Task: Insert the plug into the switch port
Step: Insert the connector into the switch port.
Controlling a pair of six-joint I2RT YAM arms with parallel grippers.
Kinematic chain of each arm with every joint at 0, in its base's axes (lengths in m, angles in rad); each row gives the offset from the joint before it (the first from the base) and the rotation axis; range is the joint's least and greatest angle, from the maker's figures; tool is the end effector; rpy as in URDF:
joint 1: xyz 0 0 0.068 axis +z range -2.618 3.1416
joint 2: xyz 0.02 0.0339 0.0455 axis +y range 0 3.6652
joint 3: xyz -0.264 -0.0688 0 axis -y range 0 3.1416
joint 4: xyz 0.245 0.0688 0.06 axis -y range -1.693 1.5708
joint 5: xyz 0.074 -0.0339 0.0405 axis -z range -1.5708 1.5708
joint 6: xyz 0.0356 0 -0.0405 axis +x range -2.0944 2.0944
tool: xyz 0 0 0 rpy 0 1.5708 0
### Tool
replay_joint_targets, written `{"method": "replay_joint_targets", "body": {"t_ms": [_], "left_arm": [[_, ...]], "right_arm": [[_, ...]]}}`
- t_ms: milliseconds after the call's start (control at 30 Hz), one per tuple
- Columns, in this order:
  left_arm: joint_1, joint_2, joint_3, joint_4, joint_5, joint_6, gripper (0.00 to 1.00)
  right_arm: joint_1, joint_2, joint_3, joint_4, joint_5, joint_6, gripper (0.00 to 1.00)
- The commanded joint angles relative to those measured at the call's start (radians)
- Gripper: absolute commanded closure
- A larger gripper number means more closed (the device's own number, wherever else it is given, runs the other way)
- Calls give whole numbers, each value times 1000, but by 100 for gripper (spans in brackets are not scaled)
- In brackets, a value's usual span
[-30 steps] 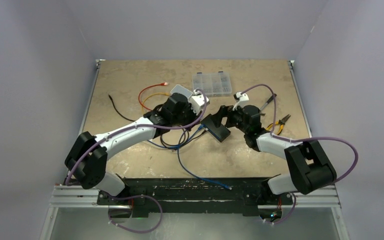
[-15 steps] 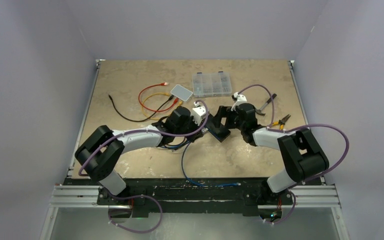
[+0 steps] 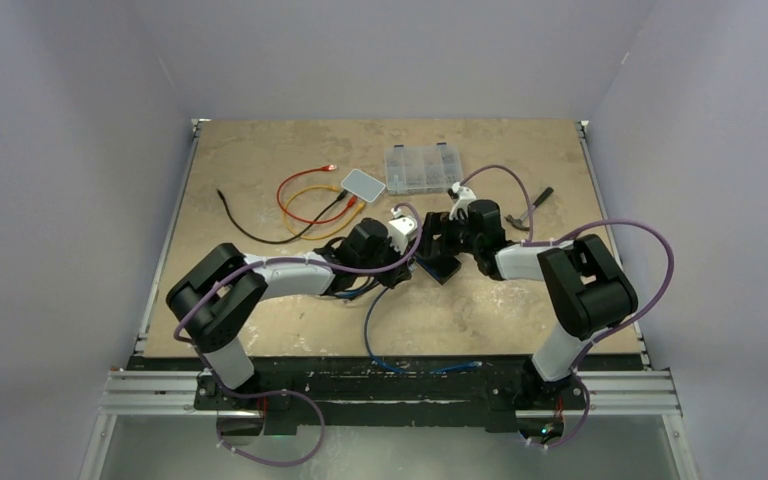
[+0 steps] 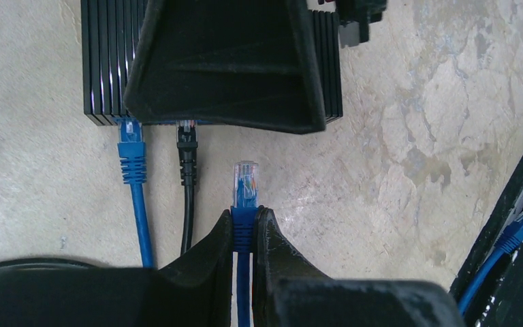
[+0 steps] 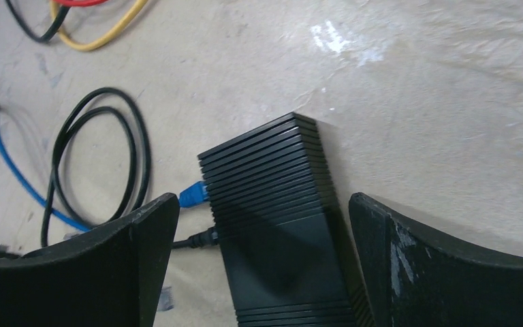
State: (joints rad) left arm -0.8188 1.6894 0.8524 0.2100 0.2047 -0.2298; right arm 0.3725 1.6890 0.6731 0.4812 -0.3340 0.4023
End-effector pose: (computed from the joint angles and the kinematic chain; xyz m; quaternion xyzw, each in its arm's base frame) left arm 0.2324 -0.2591 0.1700 0.3016 0.8344 -0.3052 0.3459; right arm 0.2974 0.1287 0.1442 -0.0695 0.8578 0.3182 0.3976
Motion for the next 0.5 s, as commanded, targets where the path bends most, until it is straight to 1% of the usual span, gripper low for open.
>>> {"method": "replay_joint_targets", "body": {"t_ms": [0, 200, 300, 467], "left_arm": [[1, 44, 1, 42, 1, -68, 100], [0, 86, -3, 69, 13, -105, 100], [-3, 101, -8, 97, 11, -119, 100], [-12, 113, -4, 100, -19, -121, 100]], "right_arm": [[0, 15, 8, 28, -118, 4, 5], [-1, 6, -3, 25, -152, 3, 12], [-2, 3, -4, 18, -149, 3, 12], [-17, -23, -18, 2, -135, 11, 12]]}}
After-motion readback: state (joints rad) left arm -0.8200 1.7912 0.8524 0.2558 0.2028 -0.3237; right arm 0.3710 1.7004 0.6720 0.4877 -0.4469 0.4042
